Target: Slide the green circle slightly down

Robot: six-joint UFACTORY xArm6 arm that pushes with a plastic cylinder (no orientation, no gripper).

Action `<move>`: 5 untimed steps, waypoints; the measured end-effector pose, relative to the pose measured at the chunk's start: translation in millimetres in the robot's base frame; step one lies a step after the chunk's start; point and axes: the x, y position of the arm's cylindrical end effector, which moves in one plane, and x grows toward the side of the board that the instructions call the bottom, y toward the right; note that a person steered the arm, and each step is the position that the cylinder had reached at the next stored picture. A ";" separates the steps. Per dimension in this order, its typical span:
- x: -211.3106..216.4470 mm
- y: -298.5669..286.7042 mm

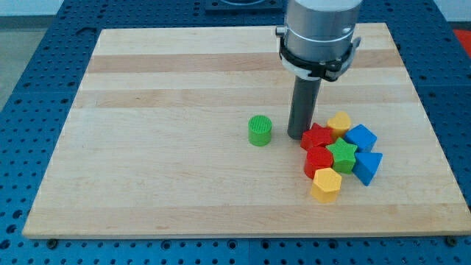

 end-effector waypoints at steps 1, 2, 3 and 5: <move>-19.7 -5.1; -50.9 -25.2; -53.7 -47.6; -5.3 -83.7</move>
